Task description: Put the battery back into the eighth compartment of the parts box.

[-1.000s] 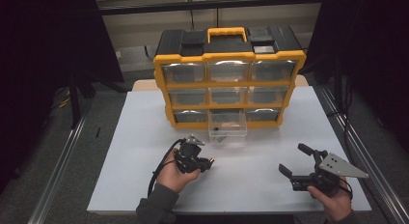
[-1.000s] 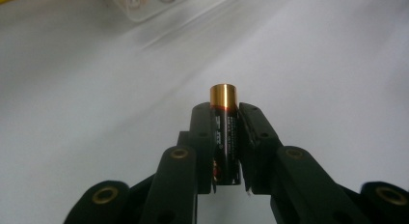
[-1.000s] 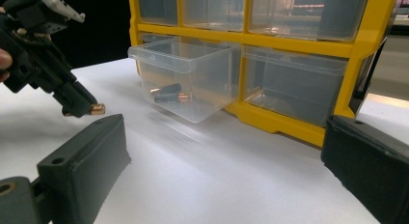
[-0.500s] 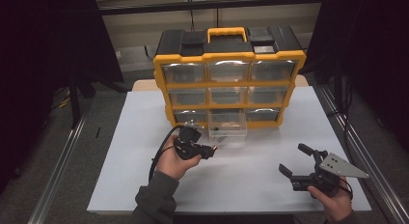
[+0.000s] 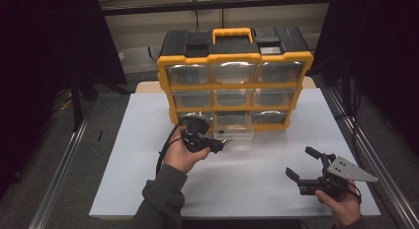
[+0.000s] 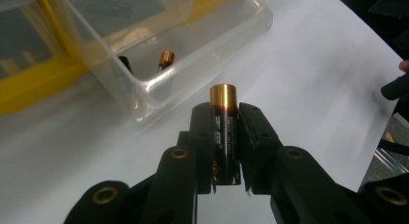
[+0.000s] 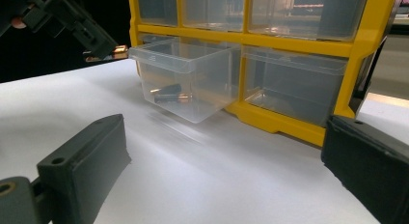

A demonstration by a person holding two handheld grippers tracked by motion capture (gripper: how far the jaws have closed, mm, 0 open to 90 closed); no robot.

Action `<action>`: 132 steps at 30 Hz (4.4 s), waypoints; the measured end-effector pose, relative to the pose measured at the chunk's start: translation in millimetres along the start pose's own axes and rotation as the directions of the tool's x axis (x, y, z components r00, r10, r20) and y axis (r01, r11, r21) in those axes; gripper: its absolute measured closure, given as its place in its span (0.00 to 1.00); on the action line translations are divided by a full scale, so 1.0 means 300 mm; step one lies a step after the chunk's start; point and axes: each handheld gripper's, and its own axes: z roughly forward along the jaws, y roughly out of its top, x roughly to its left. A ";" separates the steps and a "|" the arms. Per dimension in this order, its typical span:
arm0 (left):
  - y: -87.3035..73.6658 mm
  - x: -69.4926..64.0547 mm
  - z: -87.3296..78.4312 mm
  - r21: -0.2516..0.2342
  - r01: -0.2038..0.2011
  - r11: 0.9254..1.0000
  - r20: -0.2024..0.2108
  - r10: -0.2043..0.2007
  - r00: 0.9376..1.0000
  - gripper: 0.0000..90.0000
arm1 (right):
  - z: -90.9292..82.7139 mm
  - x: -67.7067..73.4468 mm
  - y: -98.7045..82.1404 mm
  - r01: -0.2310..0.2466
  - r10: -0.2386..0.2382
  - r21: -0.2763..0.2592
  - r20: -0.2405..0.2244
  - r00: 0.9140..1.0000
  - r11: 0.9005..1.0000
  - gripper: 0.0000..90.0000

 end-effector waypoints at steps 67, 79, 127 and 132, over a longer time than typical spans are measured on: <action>0.238 -0.022 0.113 -0.027 -0.006 1.000 -0.062 0.004 0.998 0.86 | -0.002 -0.006 0.001 0.005 -0.005 -0.009 0.000 1.000 1.000 0.02; 0.252 -0.025 0.140 -0.028 -0.009 1.000 -0.074 0.007 0.997 0.86 | -0.002 -0.006 0.002 -0.001 0.001 -0.012 0.002 1.000 1.000 0.02; 0.247 -0.028 0.231 -0.008 0.009 1.000 -0.093 -0.010 0.996 0.86 | -0.006 -0.010 0.001 0.004 -0.004 -0.010 -0.008 1.000 1.000 0.02; 0.244 -0.026 0.237 -0.004 0.007 1.000 -0.093 -0.007 0.996 0.85 | -0.006 -0.010 0.001 0.005 -0.005 -0.011 -0.008 1.000 1.000 0.02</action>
